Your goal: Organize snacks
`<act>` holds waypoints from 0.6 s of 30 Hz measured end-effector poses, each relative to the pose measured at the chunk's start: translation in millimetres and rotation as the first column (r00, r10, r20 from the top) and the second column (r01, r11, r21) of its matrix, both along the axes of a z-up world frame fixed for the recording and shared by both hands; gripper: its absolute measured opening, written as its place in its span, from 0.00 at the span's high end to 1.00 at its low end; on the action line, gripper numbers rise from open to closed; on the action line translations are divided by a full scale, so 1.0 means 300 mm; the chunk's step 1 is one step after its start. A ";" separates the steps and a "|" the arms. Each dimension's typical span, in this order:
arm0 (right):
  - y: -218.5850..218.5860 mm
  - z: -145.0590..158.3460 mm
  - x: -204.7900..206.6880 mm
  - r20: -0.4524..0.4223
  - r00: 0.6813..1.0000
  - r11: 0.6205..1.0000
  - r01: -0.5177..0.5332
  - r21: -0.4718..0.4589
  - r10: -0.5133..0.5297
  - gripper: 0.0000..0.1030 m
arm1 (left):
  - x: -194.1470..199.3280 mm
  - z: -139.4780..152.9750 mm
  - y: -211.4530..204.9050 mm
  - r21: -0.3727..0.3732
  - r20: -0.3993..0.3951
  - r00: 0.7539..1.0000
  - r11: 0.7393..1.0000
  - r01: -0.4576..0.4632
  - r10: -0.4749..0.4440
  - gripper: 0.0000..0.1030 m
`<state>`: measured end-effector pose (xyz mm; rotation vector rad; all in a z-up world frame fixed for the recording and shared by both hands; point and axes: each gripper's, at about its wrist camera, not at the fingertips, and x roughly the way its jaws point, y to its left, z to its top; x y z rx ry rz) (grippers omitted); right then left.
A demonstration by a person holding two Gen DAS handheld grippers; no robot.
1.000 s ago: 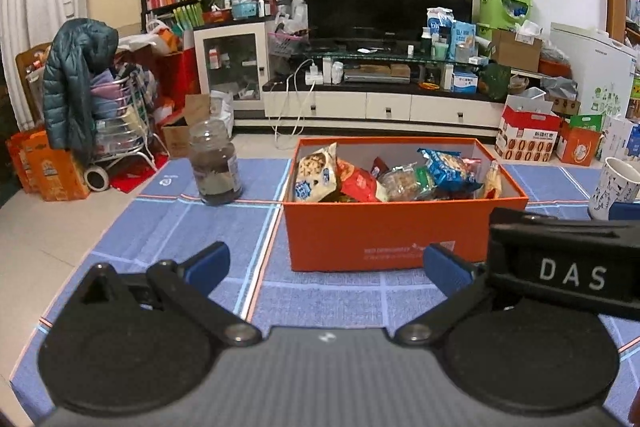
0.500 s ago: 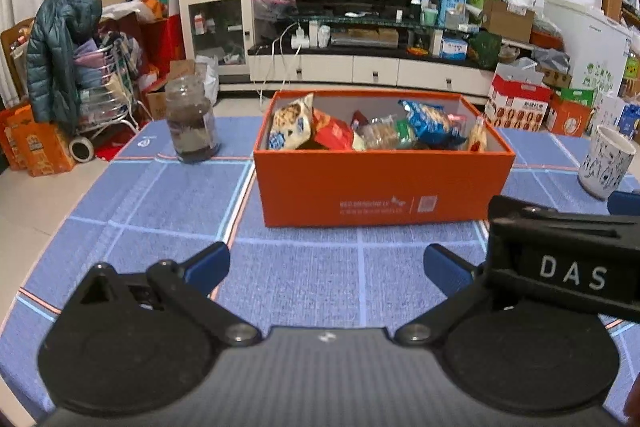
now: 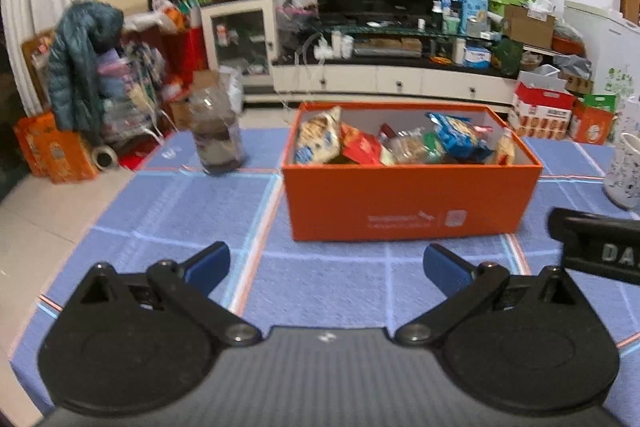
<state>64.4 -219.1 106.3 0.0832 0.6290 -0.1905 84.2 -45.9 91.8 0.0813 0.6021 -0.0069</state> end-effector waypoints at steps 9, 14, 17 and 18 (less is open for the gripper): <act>0.031 -0.022 0.008 -0.038 0.999 0.999 -0.035 -0.040 0.034 0.08 | 0.018 0.013 0.033 -0.041 -0.012 1.000 0.999 -0.021 0.020 0.01; 0.030 -0.020 0.006 -0.041 0.999 0.999 -0.029 -0.037 0.028 0.08 | 0.024 0.018 0.031 -0.050 -0.016 1.000 0.999 -0.013 0.013 0.01; 0.032 -0.015 0.005 -0.046 0.999 0.999 -0.020 -0.050 0.017 0.08 | 0.016 0.029 0.024 -0.047 -0.001 1.000 0.999 -0.012 0.012 0.01; 0.032 -0.010 0.001 -0.044 0.999 0.998 -0.017 -0.055 0.015 0.08 | 0.013 0.031 0.023 -0.047 0.003 1.000 0.999 -0.011 0.011 0.01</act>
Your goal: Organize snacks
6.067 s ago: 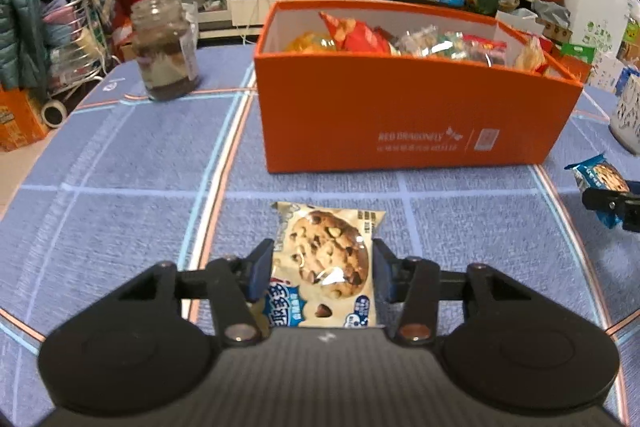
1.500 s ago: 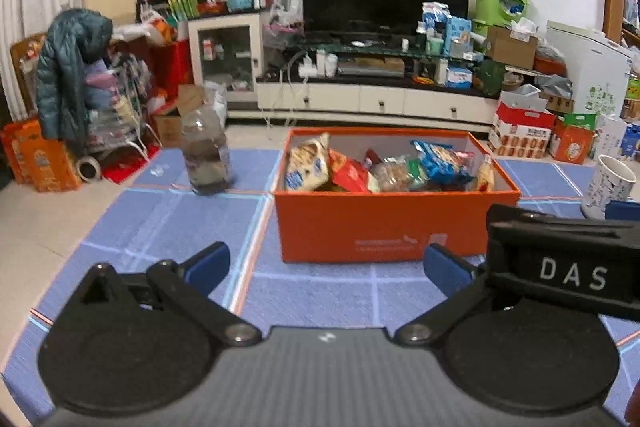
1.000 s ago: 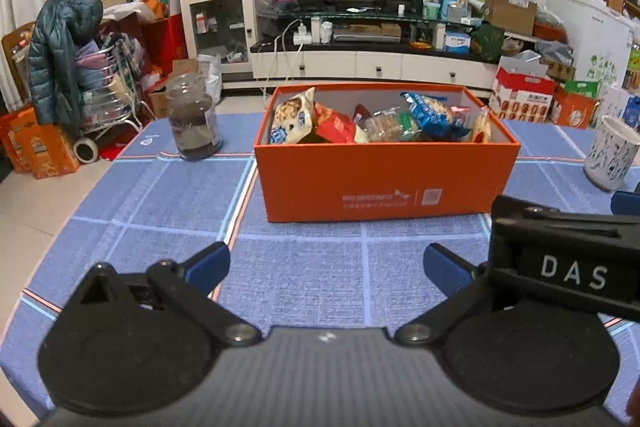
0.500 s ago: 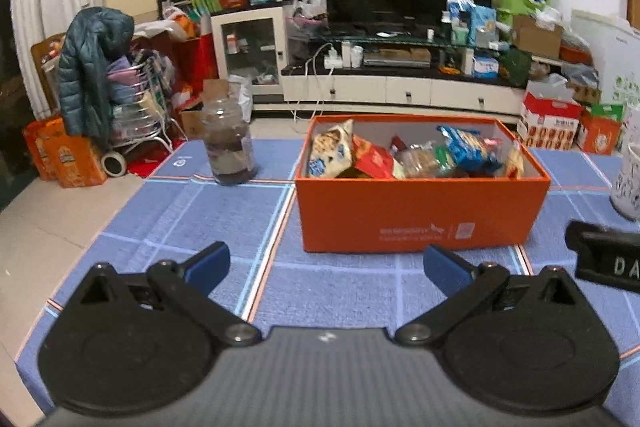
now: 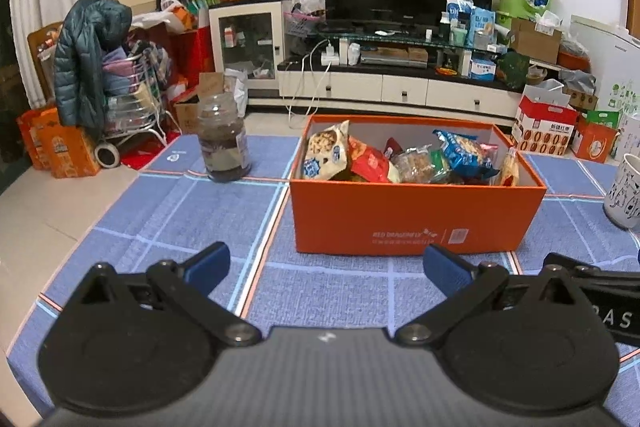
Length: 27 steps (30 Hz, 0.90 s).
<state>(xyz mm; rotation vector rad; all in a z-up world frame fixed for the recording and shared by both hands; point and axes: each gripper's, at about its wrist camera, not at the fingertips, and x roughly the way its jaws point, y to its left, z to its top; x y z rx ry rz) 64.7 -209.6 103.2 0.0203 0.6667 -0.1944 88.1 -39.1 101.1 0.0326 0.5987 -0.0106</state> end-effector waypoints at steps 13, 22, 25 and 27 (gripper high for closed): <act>-0.003 0.015 -0.013 -0.005 1.000 1.000 0.002 -0.020 -0.002 0.08 | -0.020 0.014 -0.008 -0.003 0.002 1.000 1.000 0.016 -0.016 0.01; -0.008 0.010 -0.012 -0.011 1.000 1.000 -0.012 -0.015 0.012 0.08 | -0.022 0.012 -0.008 -0.012 -0.005 1.000 1.000 0.025 -0.025 0.01; -0.028 0.010 -0.007 -0.015 0.998 0.998 -0.057 0.027 0.058 0.13 | -0.023 0.015 -0.006 -0.023 -0.003 0.999 0.999 0.040 -0.040 0.01; -0.046 0.010 -0.003 -0.021 0.994 0.992 -0.104 0.075 0.105 0.19 | -0.025 0.016 -0.007 -0.028 -0.002 0.999 0.998 0.051 -0.052 0.01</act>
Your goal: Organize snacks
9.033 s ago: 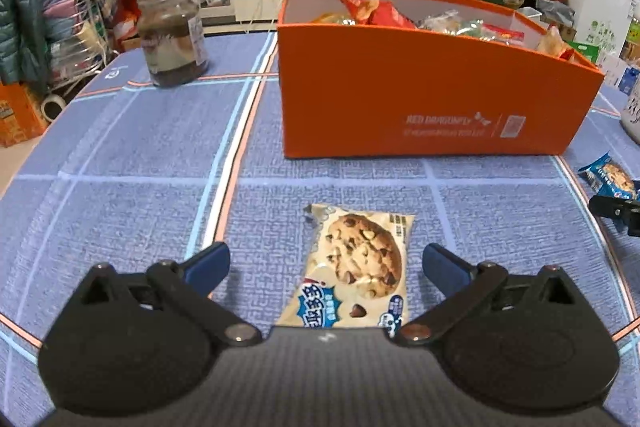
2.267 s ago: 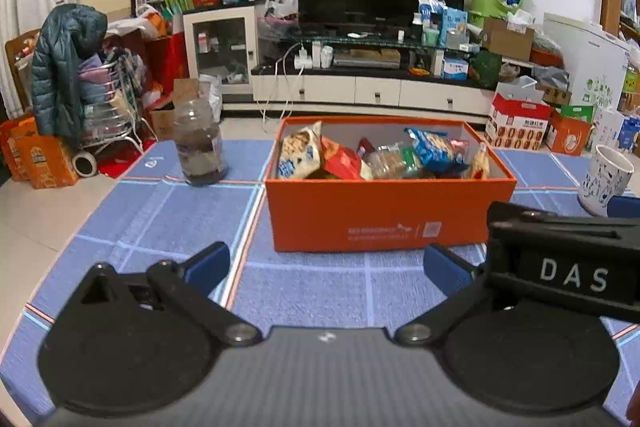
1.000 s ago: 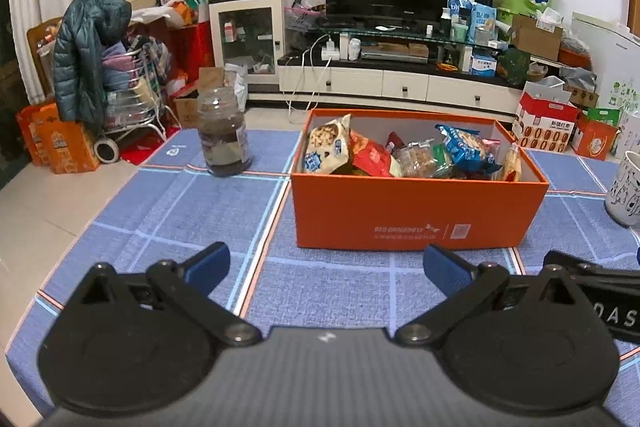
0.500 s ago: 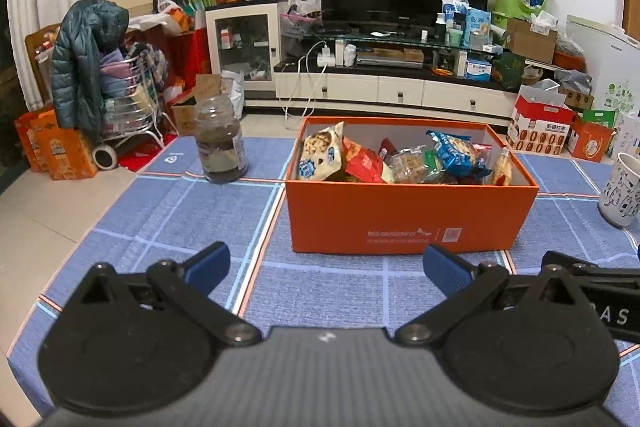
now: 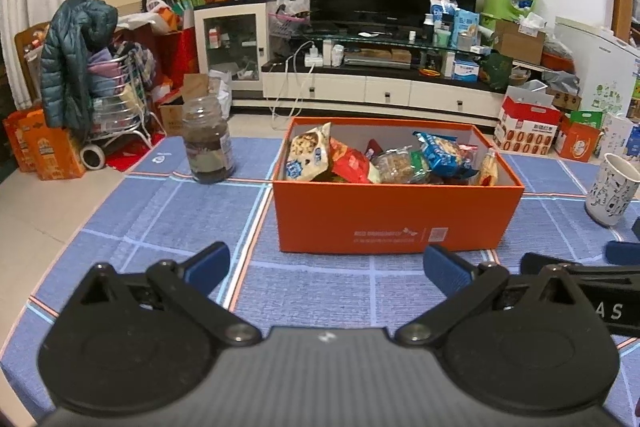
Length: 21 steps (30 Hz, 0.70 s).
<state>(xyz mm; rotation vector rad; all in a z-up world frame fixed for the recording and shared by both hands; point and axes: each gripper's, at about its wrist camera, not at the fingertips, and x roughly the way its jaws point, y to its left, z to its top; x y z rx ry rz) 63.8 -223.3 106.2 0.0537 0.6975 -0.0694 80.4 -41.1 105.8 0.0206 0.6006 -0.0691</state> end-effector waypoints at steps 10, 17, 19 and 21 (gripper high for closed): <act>-0.004 -0.006 0.004 -0.020 1.000 1.000 -0.019 0.003 0.019 0.22 | 0.001 -0.010 -0.006 0.004 -0.011 1.000 1.000 0.017 -0.016 0.01; -0.009 -0.003 0.003 -0.020 1.000 1.000 -0.020 0.007 0.020 0.22 | 0.002 -0.012 -0.009 0.003 -0.016 1.000 1.000 0.019 -0.019 0.01; -0.009 -0.003 0.003 -0.020 1.000 1.000 -0.020 0.009 0.020 0.22 | 0.003 -0.011 -0.008 -0.003 -0.020 1.000 1.000 0.021 -0.021 0.01; -0.011 -0.001 0.002 -0.018 1.000 1.000 -0.020 0.012 0.020 0.21 | 0.003 -0.010 -0.006 -0.008 -0.021 0.999 1.000 0.023 -0.024 0.01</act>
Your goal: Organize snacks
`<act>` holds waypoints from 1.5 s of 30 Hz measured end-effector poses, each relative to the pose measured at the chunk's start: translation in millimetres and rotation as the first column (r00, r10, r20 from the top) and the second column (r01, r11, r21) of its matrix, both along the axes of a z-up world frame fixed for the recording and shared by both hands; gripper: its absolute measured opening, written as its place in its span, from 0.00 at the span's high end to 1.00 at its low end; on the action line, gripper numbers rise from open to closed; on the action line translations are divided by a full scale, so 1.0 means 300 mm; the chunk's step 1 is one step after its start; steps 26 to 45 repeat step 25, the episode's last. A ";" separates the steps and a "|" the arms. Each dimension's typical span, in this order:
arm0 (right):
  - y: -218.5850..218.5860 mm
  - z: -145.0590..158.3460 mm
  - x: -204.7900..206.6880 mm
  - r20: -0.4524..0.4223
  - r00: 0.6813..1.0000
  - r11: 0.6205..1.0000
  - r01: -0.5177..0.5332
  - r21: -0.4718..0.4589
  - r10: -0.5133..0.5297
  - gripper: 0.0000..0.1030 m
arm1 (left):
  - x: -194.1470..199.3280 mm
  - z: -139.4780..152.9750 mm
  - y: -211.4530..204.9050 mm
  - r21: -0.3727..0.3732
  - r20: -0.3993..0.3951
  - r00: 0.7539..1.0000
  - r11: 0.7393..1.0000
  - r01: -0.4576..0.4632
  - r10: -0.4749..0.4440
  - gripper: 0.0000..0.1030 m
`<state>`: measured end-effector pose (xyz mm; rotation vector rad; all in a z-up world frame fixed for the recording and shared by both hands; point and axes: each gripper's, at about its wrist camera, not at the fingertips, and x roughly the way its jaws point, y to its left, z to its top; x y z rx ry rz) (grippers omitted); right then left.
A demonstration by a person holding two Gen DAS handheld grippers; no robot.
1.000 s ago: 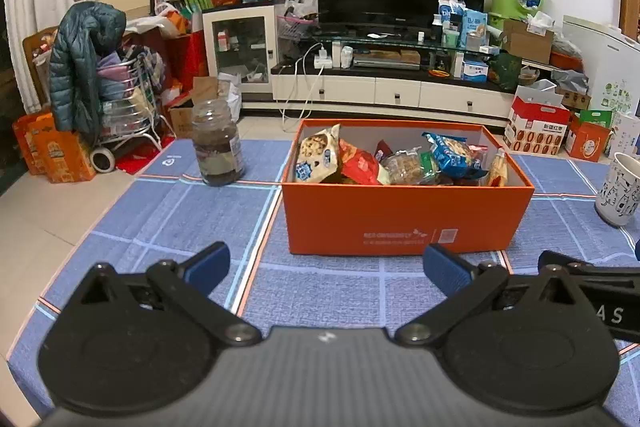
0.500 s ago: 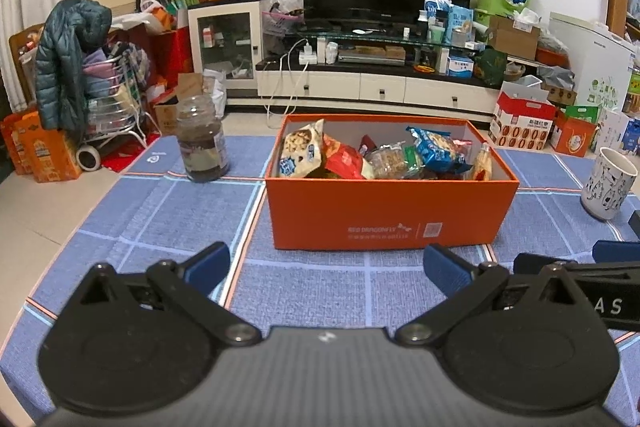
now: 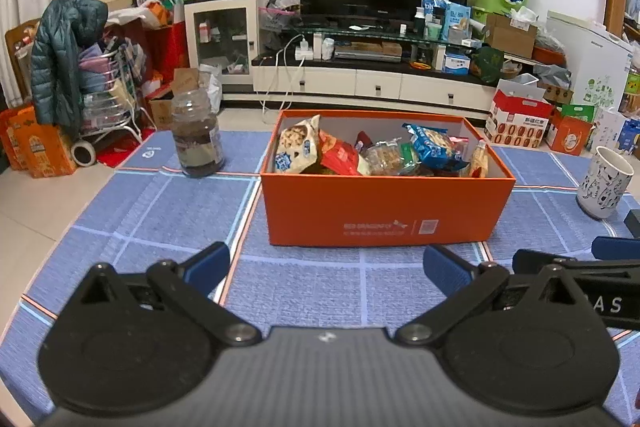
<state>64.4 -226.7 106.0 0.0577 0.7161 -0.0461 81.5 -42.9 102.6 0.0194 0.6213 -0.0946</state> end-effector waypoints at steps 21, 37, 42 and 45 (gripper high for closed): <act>-0.010 0.000 0.004 0.011 1.000 1.000 0.004 0.013 -0.004 0.21 | -0.008 -0.003 0.000 -0.070 -0.011 0.999 0.997 0.032 -0.032 0.01; -0.009 -0.005 0.003 0.002 1.000 1.000 0.004 -0.002 -0.004 0.21 | -0.015 -0.004 -0.012 -0.039 -0.007 0.999 0.999 0.036 -0.036 0.01; -0.009 -0.005 0.003 0.002 1.000 1.000 0.004 -0.002 -0.004 0.21 | -0.015 -0.004 -0.012 -0.039 -0.007 0.999 0.999 0.036 -0.036 0.01; -0.009 -0.005 0.003 0.002 1.000 1.000 0.004 -0.002 -0.004 0.21 | -0.015 -0.004 -0.012 -0.039 -0.007 0.999 0.999 0.036 -0.036 0.01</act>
